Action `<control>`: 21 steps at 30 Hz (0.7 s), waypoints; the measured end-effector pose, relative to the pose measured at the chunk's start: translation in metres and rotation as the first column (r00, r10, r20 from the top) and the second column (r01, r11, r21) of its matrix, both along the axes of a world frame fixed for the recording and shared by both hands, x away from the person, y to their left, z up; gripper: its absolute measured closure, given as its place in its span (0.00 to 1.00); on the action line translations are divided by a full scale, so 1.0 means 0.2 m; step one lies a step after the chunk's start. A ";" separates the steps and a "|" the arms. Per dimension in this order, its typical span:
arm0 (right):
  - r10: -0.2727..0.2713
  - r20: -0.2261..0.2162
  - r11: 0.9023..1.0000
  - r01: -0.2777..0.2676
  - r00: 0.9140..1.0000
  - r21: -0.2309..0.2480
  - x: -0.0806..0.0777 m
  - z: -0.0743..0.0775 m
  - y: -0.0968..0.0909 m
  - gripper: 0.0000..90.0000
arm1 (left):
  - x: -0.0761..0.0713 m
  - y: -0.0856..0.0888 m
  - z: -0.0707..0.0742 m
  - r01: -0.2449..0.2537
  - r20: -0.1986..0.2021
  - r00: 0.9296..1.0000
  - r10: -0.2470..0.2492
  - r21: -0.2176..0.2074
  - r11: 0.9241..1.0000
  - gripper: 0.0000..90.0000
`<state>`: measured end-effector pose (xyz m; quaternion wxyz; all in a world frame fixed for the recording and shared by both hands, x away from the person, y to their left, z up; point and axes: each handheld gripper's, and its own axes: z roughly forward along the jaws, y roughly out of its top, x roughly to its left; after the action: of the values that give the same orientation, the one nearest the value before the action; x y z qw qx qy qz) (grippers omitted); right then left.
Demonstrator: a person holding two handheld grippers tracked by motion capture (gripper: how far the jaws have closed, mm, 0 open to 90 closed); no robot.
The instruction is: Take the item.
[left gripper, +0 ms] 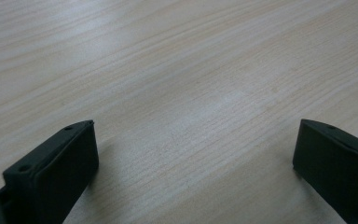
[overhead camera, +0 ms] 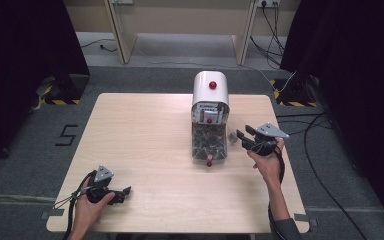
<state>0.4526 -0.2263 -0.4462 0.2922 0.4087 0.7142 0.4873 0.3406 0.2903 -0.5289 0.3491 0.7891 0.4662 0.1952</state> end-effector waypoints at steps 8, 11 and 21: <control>-0.007 -0.021 1.000 0.007 1.000 -0.004 -0.03 -0.02 -0.03 0.55 | 0.00 0.00 0.00 0.000 0.000 1.000 0.000 0.000 1.000 0.00; -0.014 -0.036 1.000 0.014 0.999 0.006 -0.05 -0.02 -0.05 0.53 | 0.00 0.00 0.00 0.000 0.000 1.000 0.000 0.000 1.000 0.00; -0.010 -0.052 1.000 0.010 0.999 -0.001 -0.08 -0.04 -0.06 0.50 | 0.00 0.00 0.00 0.000 0.001 1.000 0.000 0.000 1.000 0.00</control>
<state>0.4358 -0.2382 -0.4535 0.2760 0.4247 0.7197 0.4749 0.3405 0.2902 -0.5289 0.3493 0.7890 0.4662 0.1954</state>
